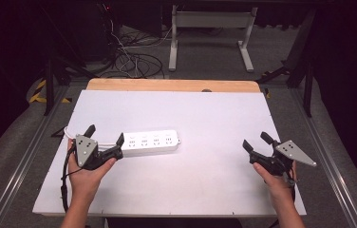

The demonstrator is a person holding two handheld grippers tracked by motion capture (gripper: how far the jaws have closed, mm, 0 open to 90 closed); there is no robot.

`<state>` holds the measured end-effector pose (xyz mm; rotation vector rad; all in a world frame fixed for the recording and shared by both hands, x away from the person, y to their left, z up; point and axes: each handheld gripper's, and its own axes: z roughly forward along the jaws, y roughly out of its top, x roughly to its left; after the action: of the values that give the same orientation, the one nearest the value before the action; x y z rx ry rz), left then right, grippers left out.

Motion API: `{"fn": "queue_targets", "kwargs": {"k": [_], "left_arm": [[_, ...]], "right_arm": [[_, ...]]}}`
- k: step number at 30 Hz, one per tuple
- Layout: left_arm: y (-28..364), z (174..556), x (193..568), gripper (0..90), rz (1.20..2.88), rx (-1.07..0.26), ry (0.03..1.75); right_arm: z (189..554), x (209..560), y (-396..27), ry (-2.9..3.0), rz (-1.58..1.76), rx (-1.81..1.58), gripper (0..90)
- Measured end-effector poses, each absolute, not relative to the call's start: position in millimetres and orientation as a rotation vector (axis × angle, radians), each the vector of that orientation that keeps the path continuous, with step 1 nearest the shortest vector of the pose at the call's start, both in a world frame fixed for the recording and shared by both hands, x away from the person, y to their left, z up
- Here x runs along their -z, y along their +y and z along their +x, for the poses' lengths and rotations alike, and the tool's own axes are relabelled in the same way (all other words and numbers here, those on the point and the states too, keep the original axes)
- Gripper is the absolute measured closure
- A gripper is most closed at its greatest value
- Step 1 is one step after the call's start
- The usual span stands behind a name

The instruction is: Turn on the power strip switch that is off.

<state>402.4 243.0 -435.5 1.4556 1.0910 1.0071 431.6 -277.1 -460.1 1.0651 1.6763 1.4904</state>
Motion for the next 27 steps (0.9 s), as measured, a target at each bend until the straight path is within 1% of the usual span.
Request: {"fn": "queue_targets", "kwargs": {"k": [12, 14, 27], "left_arm": [[243.6, 402.1, 435.5, 5.6, 1.460, -0.998, 1.089], [243.4, 402.0, 435.6, 7.1, 1.461, -0.999, 1.088], [244.0, 402.9, 436.2, 6.6, 1.461, -1.000, 1.089]], "right_arm": [[431.6, 460.2, -276.0, 1.680, 1.059, -1.488, 22.2], [431.5, 460.1, -275.9, 1.681, 1.060, -1.489, 22.2], [431.6, 460.5, -276.0, 1.685, 1.059, -1.486, 22.2]]}}
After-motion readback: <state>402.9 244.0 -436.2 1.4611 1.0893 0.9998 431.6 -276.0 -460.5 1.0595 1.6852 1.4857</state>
